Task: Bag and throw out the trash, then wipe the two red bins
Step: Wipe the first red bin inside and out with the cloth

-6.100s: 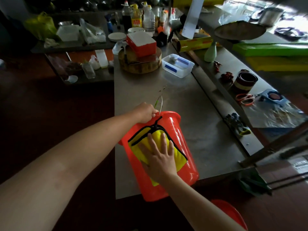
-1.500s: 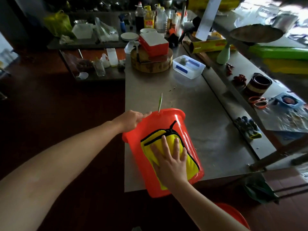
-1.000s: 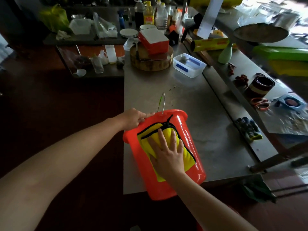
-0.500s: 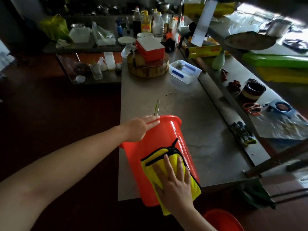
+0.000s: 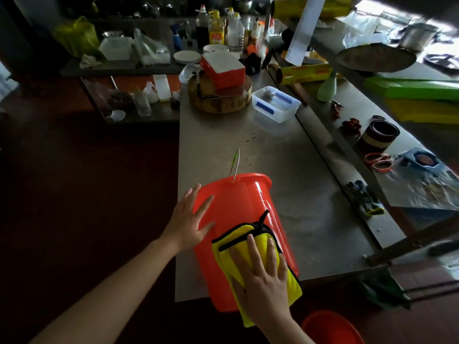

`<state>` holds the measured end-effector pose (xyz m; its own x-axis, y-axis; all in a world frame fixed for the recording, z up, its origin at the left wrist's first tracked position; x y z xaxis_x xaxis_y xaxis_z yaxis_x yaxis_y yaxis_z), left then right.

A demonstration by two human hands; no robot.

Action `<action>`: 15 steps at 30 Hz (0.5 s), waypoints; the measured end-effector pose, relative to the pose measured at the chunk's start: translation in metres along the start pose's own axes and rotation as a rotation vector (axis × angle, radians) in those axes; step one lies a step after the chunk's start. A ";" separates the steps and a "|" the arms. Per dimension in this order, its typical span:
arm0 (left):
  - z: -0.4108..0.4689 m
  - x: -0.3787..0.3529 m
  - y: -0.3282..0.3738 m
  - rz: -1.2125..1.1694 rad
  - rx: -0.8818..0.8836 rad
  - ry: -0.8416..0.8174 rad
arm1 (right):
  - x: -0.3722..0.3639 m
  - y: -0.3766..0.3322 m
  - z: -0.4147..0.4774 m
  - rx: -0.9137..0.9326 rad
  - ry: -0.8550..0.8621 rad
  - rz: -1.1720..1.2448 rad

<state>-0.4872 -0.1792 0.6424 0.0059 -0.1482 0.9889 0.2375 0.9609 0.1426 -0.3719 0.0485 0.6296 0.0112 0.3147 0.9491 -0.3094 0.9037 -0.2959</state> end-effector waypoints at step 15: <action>-0.004 -0.007 -0.014 0.067 -0.066 -0.159 | 0.013 0.004 0.094 -0.105 -0.107 0.103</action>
<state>-0.4871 -0.1926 0.6331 -0.1290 -0.0409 0.9908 0.3047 0.9492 0.0788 -0.4629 0.0288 0.6509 -0.1181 0.3795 0.9176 -0.2027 0.8954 -0.3964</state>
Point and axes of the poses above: each hand's wrist, its own z-axis towards the middle knuckle, its own x-axis out of the back of the hand, y = z × x, the point moved 5 cm from there along z, towards the middle knuckle, and after that the axes turned 9 degrees about z, right-handed, at the moved point
